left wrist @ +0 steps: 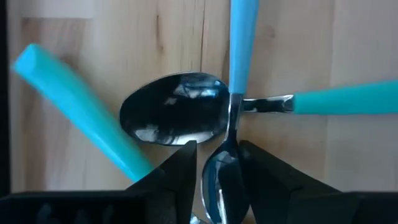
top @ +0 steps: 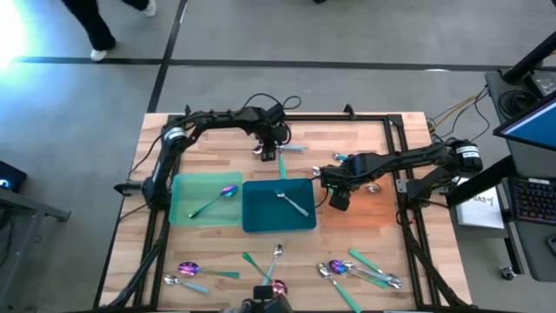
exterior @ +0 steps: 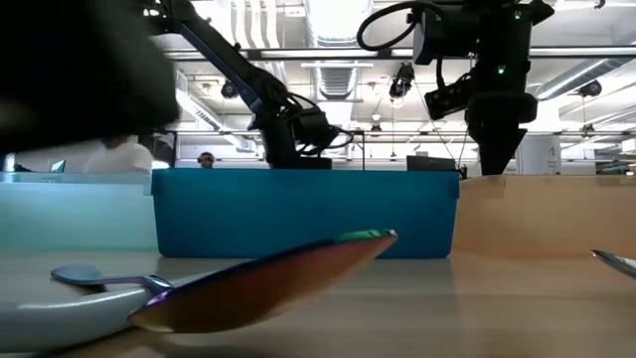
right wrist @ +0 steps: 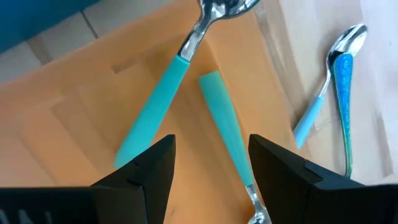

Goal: Sort silverware by color (type)
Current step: Put the blue spoon into the blue bin

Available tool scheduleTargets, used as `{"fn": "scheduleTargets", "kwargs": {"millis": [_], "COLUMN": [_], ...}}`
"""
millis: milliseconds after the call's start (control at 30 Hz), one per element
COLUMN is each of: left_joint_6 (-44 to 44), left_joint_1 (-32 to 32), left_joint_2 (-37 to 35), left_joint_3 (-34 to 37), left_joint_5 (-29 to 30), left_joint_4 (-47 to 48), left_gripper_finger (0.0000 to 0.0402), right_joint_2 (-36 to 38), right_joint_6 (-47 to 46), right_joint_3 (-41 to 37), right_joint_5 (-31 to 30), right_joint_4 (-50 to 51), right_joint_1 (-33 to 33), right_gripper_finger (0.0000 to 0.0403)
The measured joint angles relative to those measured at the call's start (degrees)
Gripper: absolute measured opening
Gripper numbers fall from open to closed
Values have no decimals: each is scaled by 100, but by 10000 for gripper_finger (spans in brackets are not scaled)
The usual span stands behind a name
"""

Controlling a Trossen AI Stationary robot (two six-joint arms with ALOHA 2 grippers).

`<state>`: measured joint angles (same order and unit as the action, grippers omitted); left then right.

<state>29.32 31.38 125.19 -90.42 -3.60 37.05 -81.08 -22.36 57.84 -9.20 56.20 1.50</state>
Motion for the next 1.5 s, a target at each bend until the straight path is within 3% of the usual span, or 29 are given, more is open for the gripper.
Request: {"fn": "scheduleTargets", "kwargs": {"millis": [367, 800, 967, 1167, 1500], "left_joint_6": [-212, -572, -684, -795, -1319], "left_joint_1": [8, 8, 4, -1, -164], "left_joint_2": [98, 97, 86, -77, -913], "left_joint_3": [-19, -15, -36, -165, -404], "left_joint_5": [-126, -143, -147, -203, -1516], "left_joint_4": [417, 1221, 1284, 1375, 1751], "left_gripper_finger": [105, 59, 9, 3, 1], "right_joint_2": [0, 0, 0, 0, 0], "right_joint_6": [52, 82, 198, 198, 202], "right_joint_3": [0, 0, 0, 0, 0], "right_joint_5": [-21, -19, -32, -45, -138], "right_joint_4": [0, 9, 3, 5, 6], "right_joint_1": [2, 0, -2, -2, 0], "right_gripper_finger": [194, 194, 194, 194, 194]}}
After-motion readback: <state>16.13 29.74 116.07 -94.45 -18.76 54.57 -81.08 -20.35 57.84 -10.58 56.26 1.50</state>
